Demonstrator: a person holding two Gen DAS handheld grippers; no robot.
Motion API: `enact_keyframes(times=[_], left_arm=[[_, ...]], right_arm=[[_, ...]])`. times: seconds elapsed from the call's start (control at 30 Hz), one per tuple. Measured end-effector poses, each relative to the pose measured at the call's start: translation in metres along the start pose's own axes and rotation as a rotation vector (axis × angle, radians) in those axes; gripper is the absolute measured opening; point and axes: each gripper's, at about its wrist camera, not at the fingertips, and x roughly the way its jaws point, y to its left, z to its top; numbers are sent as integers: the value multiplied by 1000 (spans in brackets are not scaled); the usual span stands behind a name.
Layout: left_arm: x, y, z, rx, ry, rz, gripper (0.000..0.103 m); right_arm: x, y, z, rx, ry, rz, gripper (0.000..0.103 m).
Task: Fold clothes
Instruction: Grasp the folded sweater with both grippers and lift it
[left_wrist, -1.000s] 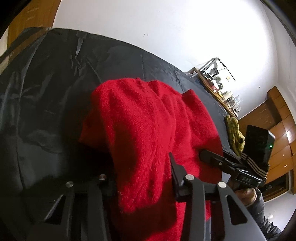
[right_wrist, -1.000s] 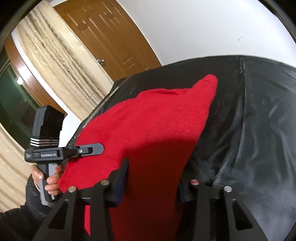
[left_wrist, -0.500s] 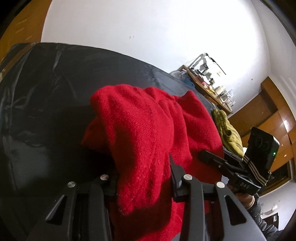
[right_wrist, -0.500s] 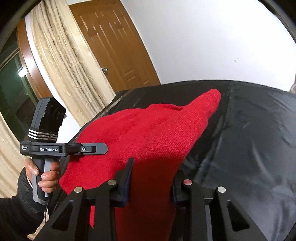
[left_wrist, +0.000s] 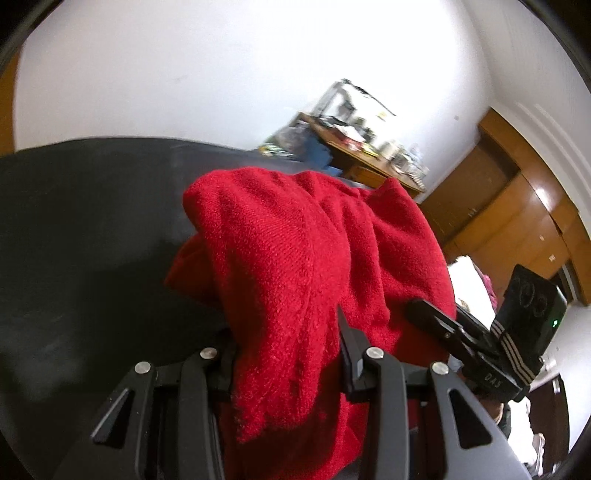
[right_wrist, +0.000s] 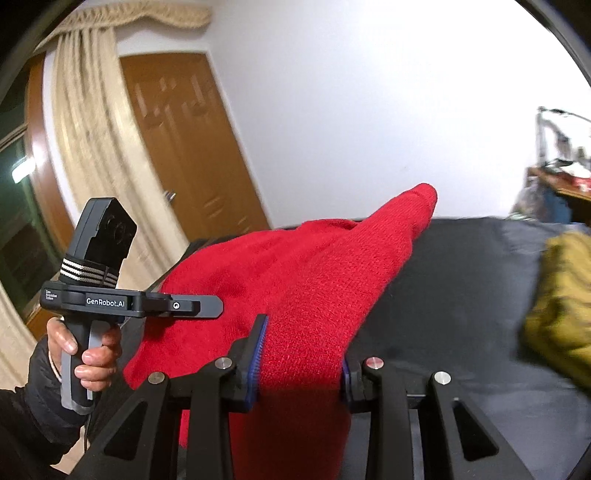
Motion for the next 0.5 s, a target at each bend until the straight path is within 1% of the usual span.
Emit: enact_keyframes(times=[0.17,0.3,0.4,0.5], left_arm=[[57,-73,36,68,13,-78,43],[100,-120,58,105,18,-133,43],[138,-150,76,122,29,-171,43],[179,-177,92,148,43,-192,43]], right_arm=[[-52,-60,15,40,-83,-120,34],[-84,-106,29,66,-135,-222,34],[-95,-137,39,104,-173,-290,34],[-107,-177,46,151,-201,-357,34]])
